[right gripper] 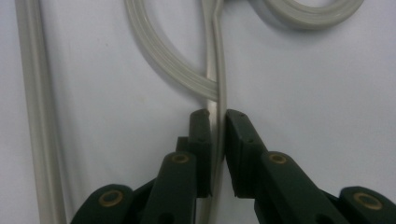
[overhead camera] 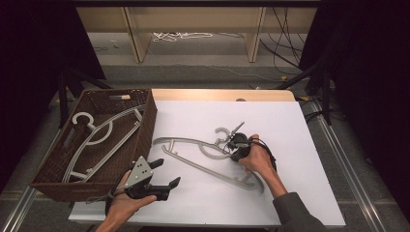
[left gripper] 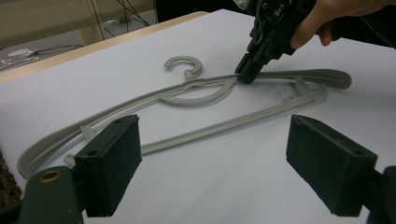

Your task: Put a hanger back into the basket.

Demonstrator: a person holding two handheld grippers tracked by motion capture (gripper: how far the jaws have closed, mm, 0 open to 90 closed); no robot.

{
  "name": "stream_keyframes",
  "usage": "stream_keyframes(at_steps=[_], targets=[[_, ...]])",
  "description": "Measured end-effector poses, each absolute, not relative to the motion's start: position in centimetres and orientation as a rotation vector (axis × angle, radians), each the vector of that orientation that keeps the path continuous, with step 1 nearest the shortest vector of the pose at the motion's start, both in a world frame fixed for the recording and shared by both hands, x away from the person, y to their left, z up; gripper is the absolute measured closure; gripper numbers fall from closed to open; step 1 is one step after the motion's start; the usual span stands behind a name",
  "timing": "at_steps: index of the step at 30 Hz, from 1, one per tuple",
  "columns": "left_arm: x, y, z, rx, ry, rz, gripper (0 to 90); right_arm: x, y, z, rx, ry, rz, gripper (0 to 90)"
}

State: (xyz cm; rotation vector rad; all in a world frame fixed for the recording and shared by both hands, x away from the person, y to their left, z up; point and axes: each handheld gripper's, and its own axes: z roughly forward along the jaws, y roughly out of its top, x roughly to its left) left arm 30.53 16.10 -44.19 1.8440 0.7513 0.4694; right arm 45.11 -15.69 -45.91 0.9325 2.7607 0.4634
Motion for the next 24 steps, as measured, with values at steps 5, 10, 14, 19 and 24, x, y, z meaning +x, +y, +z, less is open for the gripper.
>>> stream_keyframes(at_steps=[5,10,14,19,24], targets=[[30.5,16.0,-44.2,1.847,0.759,0.474,17.6,44.7,-16.2,-45.2,0.868,2.737,0.452,82.2],[30.6,16.0,-44.1,1.852,0.748,0.489,17.8,43.7,-15.9,-44.2,0.813,2.719,0.449,82.3],[31.0,15.8,-44.0,1.827,0.765,0.489,18.1,43.2,-16.1,-43.4,0.771,2.703,0.474,82.3],[31.4,14.2,-43.4,1.840,0.756,0.508,19.2,42.2,-16.8,-42.3,0.757,2.674,0.505,82.3],[32.6,13.0,-42.6,1.879,0.750,0.538,20.3,41.2,-17.2,-41.5,0.732,2.668,0.505,82.3]])
